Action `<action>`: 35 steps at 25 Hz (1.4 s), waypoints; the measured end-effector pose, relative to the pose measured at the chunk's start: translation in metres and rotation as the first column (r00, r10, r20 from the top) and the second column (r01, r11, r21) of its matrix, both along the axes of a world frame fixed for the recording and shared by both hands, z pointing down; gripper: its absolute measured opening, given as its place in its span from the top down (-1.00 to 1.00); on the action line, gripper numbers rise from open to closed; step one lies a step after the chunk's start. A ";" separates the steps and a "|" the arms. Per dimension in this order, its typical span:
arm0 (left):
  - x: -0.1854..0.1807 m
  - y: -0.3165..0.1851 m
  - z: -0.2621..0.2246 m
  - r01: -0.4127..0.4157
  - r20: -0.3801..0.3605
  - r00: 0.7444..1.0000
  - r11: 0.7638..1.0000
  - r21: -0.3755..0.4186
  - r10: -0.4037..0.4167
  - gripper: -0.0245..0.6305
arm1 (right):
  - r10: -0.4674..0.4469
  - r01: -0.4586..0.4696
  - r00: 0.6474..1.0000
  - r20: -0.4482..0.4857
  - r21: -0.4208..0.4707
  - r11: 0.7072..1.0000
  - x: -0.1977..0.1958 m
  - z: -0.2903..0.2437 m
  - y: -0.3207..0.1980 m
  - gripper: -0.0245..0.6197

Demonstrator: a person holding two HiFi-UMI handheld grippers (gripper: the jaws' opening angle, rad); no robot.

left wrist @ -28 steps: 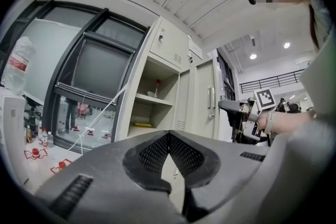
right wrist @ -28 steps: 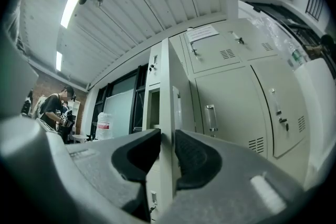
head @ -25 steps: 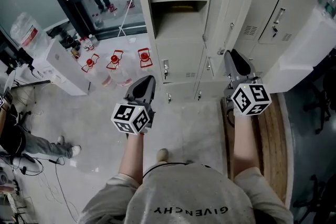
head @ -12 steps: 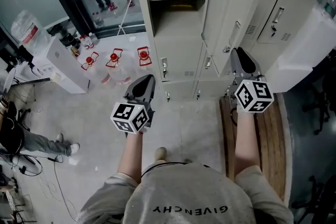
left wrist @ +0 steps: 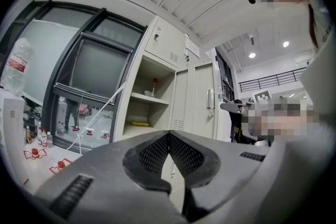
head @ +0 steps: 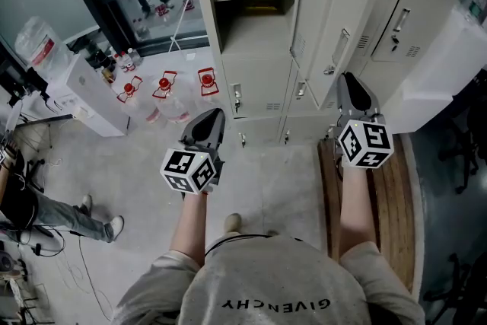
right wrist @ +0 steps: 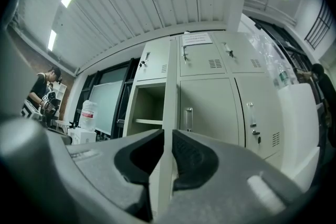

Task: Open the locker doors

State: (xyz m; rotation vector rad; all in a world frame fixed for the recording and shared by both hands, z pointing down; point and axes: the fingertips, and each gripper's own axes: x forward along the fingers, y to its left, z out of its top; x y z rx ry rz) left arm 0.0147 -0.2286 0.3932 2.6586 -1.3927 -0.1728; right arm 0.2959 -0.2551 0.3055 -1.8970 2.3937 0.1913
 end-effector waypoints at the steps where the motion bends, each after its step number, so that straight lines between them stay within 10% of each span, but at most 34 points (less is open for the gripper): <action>1: 0.000 0.000 0.000 -0.001 0.000 1.000 1.000 0.000 0.001 0.93 | -0.004 0.004 1.000 0.001 -0.001 1.000 -0.001 0.002 0.001 0.80; 35: -0.042 0.007 0.034 0.124 0.068 0.990 0.992 0.003 -0.124 0.93 | -0.295 0.295 0.955 0.011 -0.071 0.953 -0.089 0.091 0.029 0.93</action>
